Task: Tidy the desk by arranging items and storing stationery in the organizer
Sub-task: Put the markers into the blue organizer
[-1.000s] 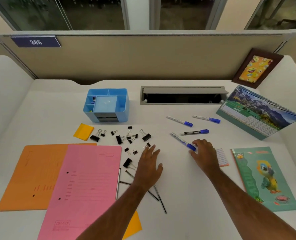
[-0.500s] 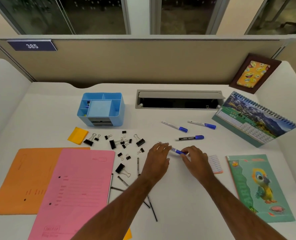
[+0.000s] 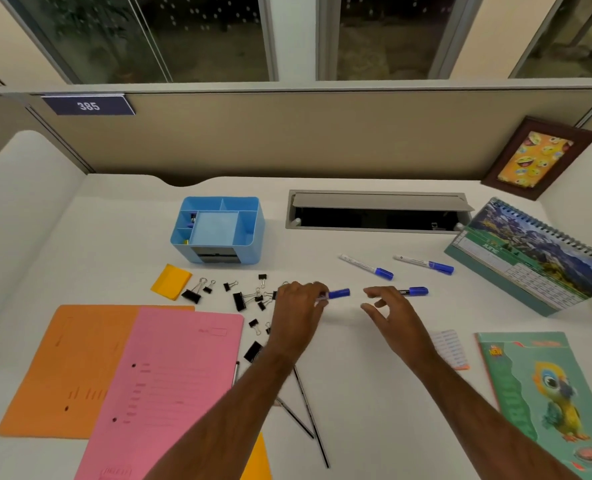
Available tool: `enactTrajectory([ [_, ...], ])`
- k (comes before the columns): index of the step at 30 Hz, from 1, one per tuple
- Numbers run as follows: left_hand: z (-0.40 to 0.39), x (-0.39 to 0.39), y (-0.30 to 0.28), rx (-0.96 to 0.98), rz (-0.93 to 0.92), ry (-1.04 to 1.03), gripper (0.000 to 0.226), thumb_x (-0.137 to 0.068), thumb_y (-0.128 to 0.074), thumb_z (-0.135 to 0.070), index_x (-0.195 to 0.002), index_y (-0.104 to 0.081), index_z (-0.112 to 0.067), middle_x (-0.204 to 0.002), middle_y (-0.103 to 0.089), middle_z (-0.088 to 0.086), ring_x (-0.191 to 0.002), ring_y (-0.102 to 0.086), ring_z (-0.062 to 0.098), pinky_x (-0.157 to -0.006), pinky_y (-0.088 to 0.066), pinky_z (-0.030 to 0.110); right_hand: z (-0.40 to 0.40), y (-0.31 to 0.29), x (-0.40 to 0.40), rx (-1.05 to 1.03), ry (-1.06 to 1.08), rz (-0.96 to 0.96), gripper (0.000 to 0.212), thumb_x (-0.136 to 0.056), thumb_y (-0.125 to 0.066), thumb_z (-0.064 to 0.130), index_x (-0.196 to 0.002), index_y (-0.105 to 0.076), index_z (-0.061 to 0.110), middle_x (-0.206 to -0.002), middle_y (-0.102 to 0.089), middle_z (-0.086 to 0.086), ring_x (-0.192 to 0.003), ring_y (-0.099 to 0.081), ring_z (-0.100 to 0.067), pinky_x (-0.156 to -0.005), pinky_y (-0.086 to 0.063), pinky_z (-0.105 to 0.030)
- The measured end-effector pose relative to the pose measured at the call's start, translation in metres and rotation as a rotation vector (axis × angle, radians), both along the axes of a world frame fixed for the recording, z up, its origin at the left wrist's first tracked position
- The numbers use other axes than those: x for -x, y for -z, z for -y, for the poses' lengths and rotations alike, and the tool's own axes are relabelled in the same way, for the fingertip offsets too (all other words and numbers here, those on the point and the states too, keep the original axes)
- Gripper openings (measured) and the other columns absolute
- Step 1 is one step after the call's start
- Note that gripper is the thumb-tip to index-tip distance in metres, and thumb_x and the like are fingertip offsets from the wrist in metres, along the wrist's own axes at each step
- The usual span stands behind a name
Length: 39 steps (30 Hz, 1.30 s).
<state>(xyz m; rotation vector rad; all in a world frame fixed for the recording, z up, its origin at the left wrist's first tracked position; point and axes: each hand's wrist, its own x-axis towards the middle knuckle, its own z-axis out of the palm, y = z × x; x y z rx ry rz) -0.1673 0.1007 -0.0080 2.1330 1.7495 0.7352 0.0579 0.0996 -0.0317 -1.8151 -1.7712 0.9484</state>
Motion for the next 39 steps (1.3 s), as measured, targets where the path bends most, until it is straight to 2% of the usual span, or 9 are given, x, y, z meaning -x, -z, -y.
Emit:
enactTrajectory([
  [3,-0.021,0.025,-0.017,0.055,0.189,-0.109,0.017,-0.096,-0.071,-0.025,-0.113,-0.071,-0.022,-0.097,-0.076,-0.005,-0.081,-0.068,0.005,-0.080,-0.059,0.030,-0.011,0.006,-0.009,-0.033,-0.013,0.022,0.031,-0.098,-0.065,0.027,-0.129,-0.061,0.027,-0.124,-0.057,0.013,-0.109,-0.058,-0.007,-0.095,-0.051,-0.026],
  [7,-0.057,0.063,-0.055,0.045,0.271,-0.228,0.024,-0.099,-0.067,-0.025,-0.123,-0.062,-0.023,-0.117,-0.068,-0.007,-0.102,-0.063,-0.001,-0.090,-0.052,0.019,-0.027,0.018,-0.029,-0.065,-0.002,0.099,0.031,-0.096,-0.067,0.013,-0.124,-0.064,0.024,-0.122,-0.058,0.008,-0.111,-0.060,-0.014,-0.096,-0.054,-0.035],
  [11,-0.102,0.104,-0.082,-0.068,0.250,-0.352,0.024,-0.098,-0.068,-0.025,-0.120,-0.061,-0.017,-0.111,-0.072,-0.001,-0.103,-0.068,0.011,-0.090,-0.056,0.027,-0.036,0.024,-0.051,-0.069,0.062,0.135,0.029,-0.096,-0.066,0.017,-0.123,-0.063,0.028,-0.111,-0.055,0.008,-0.103,-0.059,-0.017,-0.089,-0.057,-0.038],
  [15,-0.139,0.126,-0.095,-0.118,0.289,-0.433,0.024,-0.100,-0.065,-0.029,-0.117,-0.064,-0.011,-0.106,-0.073,-0.003,-0.098,-0.068,0.011,-0.085,-0.049,0.010,-0.043,0.025,-0.068,-0.020,0.114,0.201,0.030,-0.098,-0.064,0.021,-0.127,-0.061,0.027,-0.113,-0.058,0.002,-0.105,-0.056,-0.018,-0.092,-0.054,-0.037],
  [20,-0.176,0.139,-0.082,-0.080,0.365,-0.448,0.027,-0.097,-0.071,-0.030,-0.119,-0.068,-0.013,-0.113,-0.070,-0.001,-0.097,-0.071,0.011,-0.086,-0.060,0.029,-0.045,0.029,-0.082,0.015,0.090,0.290,0.033,-0.097,-0.065,0.014,-0.129,-0.063,0.020,-0.123,-0.054,-0.004,-0.113,-0.053,-0.020,-0.096,-0.050,-0.035],
  [25,-0.196,0.147,-0.062,-0.019,0.305,-0.451,0.028,-0.095,-0.073,-0.033,-0.116,-0.069,-0.016,-0.111,-0.065,-0.003,-0.099,-0.070,0.019,-0.090,-0.061,0.042,-0.045,0.034,-0.089,0.032,0.074,0.310,0.029,-0.097,-0.064,0.017,-0.126,-0.067,0.020,-0.118,-0.051,0.001,-0.109,-0.051,-0.017,-0.095,-0.050,-0.033],
  [32,-0.200,0.146,-0.040,0.098,0.156,-0.427,0.033,-0.094,-0.072,-0.040,-0.117,-0.069,-0.016,-0.113,-0.070,0.001,-0.099,-0.068,0.018,-0.093,-0.059,0.042,-0.046,0.034,-0.095,0.026,-0.043,0.380,0.026,-0.096,-0.067,0.027,-0.122,-0.068,0.022,-0.118,-0.050,0.004,-0.104,-0.046,-0.012,-0.086,-0.041,-0.024],
  [36,-0.197,0.146,-0.031,0.131,0.013,-0.409,0.037,-0.095,-0.070,-0.041,-0.121,-0.069,-0.014,-0.120,-0.070,0.005,-0.107,-0.065,0.022,-0.100,-0.052,0.048,-0.043,0.031,-0.093,-0.001,-0.058,0.409,0.026,-0.095,-0.069,0.027,-0.120,-0.069,0.021,-0.124,-0.051,-0.001,-0.108,-0.043,-0.015,-0.089,-0.040,-0.027],
  [39,-0.195,0.147,-0.026,0.139,-0.072,-0.355,0.036,-0.097,-0.067,-0.040,-0.123,-0.070,-0.016,-0.123,-0.071,0.004,-0.112,-0.064,0.022,-0.102,-0.048,0.047,-0.040,0.030,-0.089,-0.016,-0.065,0.413,0.026,-0.094,-0.069,0.028,-0.119,-0.070,0.022,-0.130,-0.053,-0.003,-0.116,-0.046,-0.022,-0.098,-0.043,-0.035],
])
